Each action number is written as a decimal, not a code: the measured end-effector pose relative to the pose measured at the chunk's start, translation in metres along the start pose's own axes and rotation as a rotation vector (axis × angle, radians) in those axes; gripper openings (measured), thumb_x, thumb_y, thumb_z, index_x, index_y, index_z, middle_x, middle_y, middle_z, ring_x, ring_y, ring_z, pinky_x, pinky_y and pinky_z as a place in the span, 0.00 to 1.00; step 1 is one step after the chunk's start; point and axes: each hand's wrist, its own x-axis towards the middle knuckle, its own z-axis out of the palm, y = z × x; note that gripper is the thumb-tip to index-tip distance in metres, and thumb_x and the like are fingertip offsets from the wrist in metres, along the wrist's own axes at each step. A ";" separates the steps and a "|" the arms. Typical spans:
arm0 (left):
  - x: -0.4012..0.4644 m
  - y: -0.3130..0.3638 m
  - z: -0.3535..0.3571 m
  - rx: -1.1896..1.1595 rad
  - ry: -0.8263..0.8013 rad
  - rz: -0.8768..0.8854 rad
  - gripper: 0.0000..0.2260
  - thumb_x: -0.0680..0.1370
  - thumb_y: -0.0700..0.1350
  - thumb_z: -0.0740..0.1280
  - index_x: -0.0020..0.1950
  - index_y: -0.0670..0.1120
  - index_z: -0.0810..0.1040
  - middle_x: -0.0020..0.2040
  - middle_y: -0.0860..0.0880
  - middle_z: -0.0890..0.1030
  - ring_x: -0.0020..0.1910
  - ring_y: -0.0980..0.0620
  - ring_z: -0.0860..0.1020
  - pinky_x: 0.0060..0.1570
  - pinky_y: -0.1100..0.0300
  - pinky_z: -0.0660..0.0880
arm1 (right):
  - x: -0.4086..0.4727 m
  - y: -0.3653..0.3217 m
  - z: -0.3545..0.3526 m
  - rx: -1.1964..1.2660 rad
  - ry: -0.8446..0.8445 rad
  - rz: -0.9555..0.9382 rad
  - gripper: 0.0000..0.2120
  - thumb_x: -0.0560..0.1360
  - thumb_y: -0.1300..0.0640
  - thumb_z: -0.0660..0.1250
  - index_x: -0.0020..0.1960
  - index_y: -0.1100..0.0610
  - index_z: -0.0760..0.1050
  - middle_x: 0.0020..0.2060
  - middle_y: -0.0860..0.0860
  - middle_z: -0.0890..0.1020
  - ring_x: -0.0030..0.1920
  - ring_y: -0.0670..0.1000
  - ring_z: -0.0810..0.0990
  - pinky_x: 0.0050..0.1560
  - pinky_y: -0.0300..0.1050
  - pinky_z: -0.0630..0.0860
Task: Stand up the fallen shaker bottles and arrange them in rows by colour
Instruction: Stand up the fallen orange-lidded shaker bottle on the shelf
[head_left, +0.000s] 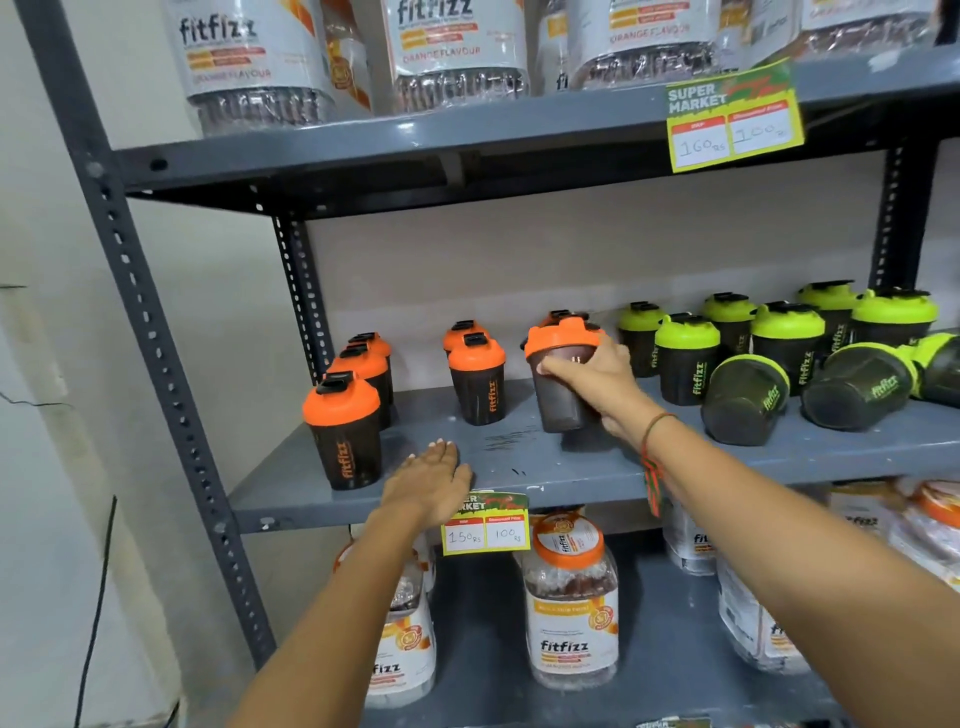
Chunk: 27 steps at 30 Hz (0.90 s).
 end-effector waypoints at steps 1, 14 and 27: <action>0.000 -0.002 0.000 -0.006 -0.006 0.011 0.27 0.81 0.55 0.44 0.79 0.45 0.50 0.80 0.46 0.50 0.78 0.50 0.50 0.75 0.52 0.47 | -0.006 0.000 0.009 0.001 0.011 -0.019 0.47 0.56 0.41 0.76 0.71 0.54 0.66 0.66 0.55 0.68 0.64 0.58 0.73 0.64 0.53 0.75; -0.002 -0.006 0.004 -0.025 0.082 0.046 0.27 0.80 0.52 0.46 0.77 0.42 0.56 0.78 0.43 0.57 0.77 0.49 0.56 0.75 0.52 0.49 | -0.053 0.019 0.079 -0.128 0.063 -0.386 0.42 0.63 0.49 0.81 0.67 0.55 0.61 0.64 0.55 0.68 0.63 0.57 0.72 0.57 0.49 0.71; -0.001 -0.004 0.007 -0.026 0.104 0.052 0.27 0.80 0.52 0.46 0.77 0.42 0.58 0.78 0.44 0.59 0.77 0.48 0.57 0.75 0.51 0.50 | -0.071 0.018 0.056 -0.239 0.134 -0.437 0.48 0.62 0.34 0.77 0.72 0.52 0.58 0.68 0.53 0.66 0.66 0.57 0.71 0.60 0.54 0.72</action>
